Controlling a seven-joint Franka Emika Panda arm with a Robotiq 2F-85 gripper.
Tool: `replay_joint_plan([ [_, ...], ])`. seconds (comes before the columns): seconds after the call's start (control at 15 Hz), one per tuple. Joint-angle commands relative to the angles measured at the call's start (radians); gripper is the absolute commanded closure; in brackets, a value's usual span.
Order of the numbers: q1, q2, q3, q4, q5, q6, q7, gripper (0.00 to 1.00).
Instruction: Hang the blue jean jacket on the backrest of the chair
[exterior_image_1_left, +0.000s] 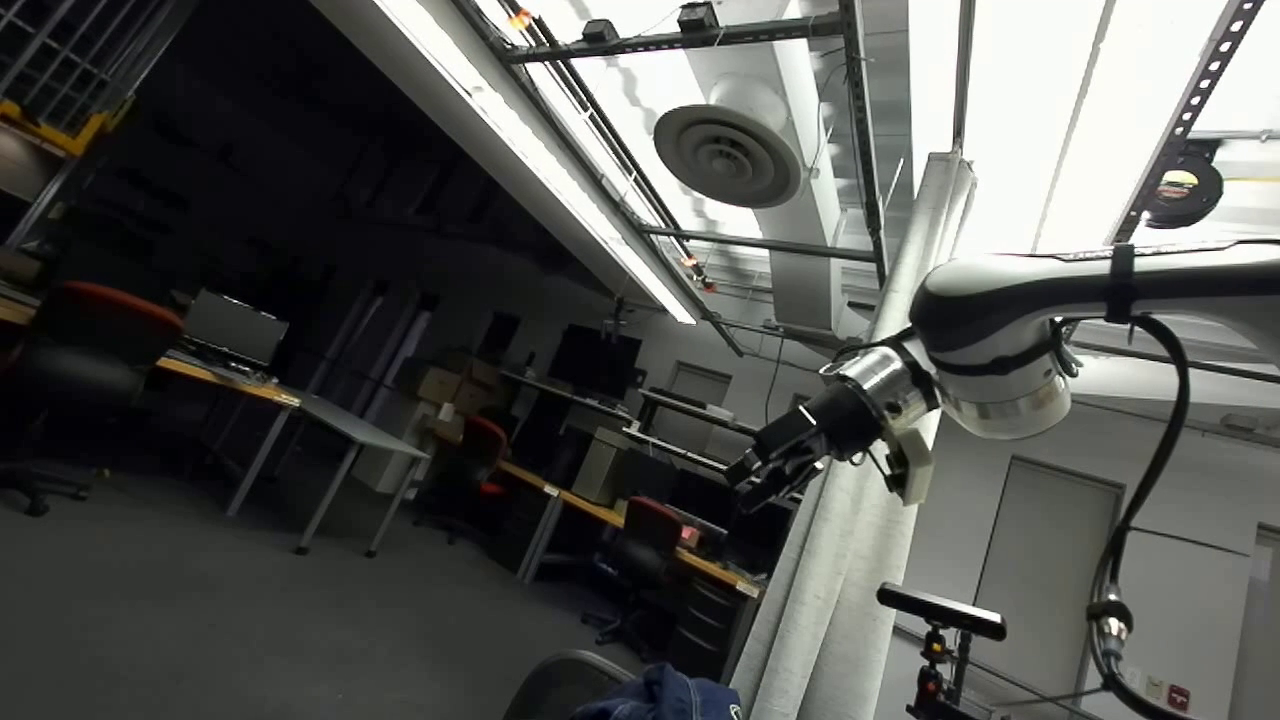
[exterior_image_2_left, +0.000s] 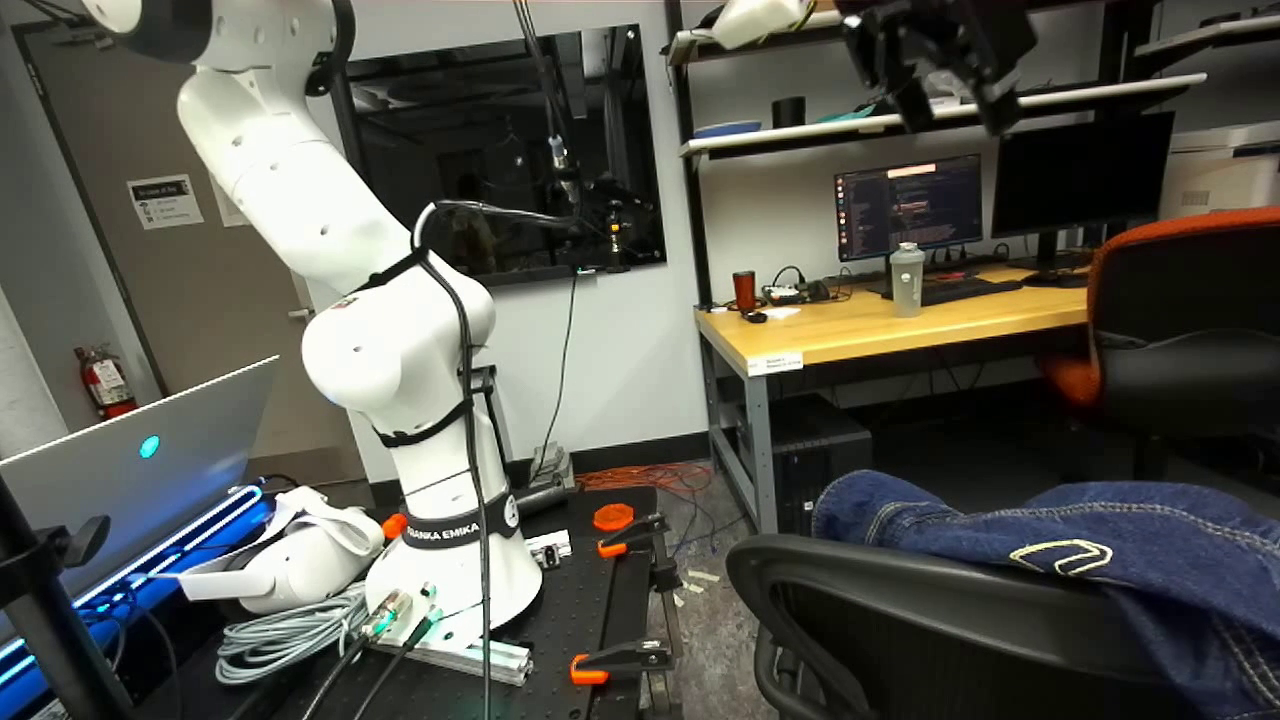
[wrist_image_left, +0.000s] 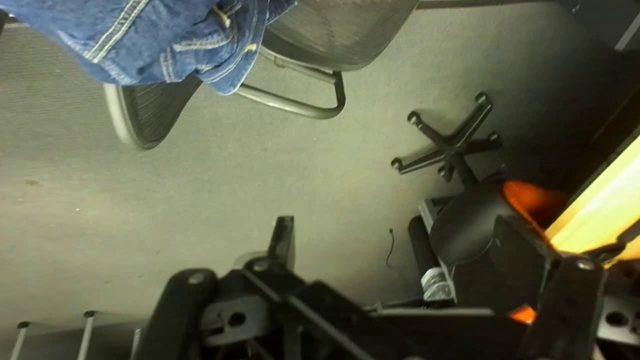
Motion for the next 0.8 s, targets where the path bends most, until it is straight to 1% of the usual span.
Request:
replay_joint_plan([
  [0.0,0.042,-0.115,0.028,-0.166,-0.077,0.019,-0.031,0.0],
  [0.27,0.072,-0.157,0.042,-0.274,-0.132,0.033,-0.021,0.0],
  [0.33,0.079,-0.096,0.026,-0.203,-0.117,0.01,0.006,0.0],
  [0.47,0.085,-0.109,0.027,-0.239,-0.125,0.012,0.006,0.0],
  [0.73,0.086,-0.122,0.027,-0.248,-0.126,0.012,0.005,0.0],
])
